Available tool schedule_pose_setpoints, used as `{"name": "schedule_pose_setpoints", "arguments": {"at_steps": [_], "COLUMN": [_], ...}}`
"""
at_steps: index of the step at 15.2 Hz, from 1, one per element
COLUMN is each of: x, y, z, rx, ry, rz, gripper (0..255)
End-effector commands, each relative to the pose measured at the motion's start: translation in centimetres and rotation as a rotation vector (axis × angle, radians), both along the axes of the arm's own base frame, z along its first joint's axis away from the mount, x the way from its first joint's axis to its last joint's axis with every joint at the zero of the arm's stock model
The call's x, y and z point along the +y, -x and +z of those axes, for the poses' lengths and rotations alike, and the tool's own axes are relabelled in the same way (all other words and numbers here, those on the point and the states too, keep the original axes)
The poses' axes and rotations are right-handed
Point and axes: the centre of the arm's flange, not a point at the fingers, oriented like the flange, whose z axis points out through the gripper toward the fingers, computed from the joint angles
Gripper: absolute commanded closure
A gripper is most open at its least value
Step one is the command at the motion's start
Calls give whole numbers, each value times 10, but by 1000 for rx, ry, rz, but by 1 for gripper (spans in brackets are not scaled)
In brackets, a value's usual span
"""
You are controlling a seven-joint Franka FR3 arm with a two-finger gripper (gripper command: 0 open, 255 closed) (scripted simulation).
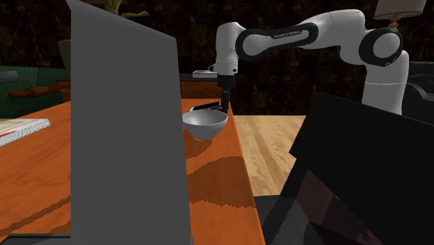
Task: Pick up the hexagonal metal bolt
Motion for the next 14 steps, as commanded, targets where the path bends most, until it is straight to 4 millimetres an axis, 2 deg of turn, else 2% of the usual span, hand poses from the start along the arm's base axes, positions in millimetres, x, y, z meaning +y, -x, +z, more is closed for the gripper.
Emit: {"name": "schedule_pose_setpoints", "arguments": {"at_steps": [1,2,11,14], "x": [1,1,1,1], "y": [1,1,1,1], "z": [-4,-5,-4,12], "rx": [-1,-1,-1,-1], "ry": [0,0,0,0], "rz": [0,0,0,0], "gripper": [0,255,255,255]}}
